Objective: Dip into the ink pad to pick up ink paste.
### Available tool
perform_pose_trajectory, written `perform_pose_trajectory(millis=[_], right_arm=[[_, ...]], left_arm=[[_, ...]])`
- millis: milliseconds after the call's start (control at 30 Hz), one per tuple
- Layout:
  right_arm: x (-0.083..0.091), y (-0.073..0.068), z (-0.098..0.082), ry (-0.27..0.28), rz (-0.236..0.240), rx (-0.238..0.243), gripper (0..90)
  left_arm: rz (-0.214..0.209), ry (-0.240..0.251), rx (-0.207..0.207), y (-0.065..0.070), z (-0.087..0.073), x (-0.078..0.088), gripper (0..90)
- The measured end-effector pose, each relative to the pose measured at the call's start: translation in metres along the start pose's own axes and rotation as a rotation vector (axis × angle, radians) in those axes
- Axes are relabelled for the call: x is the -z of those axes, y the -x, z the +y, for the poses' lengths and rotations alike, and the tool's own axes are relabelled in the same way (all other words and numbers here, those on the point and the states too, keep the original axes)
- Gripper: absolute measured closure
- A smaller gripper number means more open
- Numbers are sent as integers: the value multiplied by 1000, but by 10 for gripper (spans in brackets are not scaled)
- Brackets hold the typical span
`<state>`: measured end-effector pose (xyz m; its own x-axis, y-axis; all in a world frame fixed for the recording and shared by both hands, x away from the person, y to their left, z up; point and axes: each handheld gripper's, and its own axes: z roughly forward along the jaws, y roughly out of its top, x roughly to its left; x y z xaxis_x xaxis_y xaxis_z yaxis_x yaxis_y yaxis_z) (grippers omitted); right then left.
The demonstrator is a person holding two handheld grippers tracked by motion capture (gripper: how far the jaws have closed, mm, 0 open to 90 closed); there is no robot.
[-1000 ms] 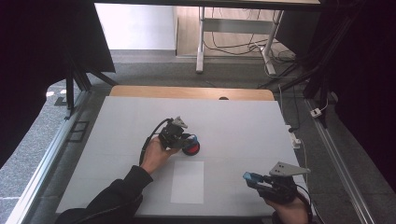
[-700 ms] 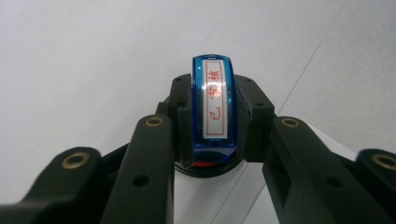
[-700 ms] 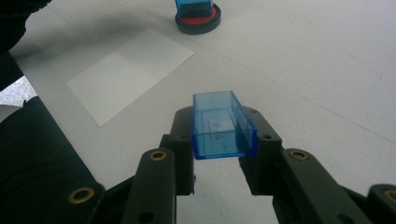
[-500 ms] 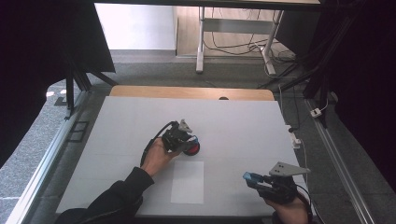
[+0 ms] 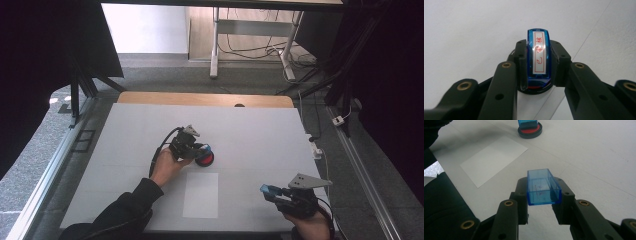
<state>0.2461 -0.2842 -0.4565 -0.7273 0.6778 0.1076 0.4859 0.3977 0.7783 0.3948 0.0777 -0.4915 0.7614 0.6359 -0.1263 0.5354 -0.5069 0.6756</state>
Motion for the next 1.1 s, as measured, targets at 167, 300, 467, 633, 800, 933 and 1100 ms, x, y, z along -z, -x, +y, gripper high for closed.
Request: perform_pose_trajectory(millis=[167,300,467,633,800,933,1100], right_arm=[[0,0,0,-1,1,1,689],[0,-1,0,-7,-2,4,689],[0,-1,0,1,3,5,688],[1,0,0,2,2,7,688],[1,-1,0,8,7,8,688],[1,0,0,7,6,7,687],[2,0,0,9,5,6,687]], left_arm=[[46,-16,-45,9,2,-1,712],[76,-22,-81,15,3,-1,712],[32,-5,-58,6,1,0,710],[-9,14,-15,-2,-1,1,709],[-7,37,-6,-4,-2,6,708],[-24,58,8,-5,-1,13,708],[-32,58,-8,-1,-1,16,708]])
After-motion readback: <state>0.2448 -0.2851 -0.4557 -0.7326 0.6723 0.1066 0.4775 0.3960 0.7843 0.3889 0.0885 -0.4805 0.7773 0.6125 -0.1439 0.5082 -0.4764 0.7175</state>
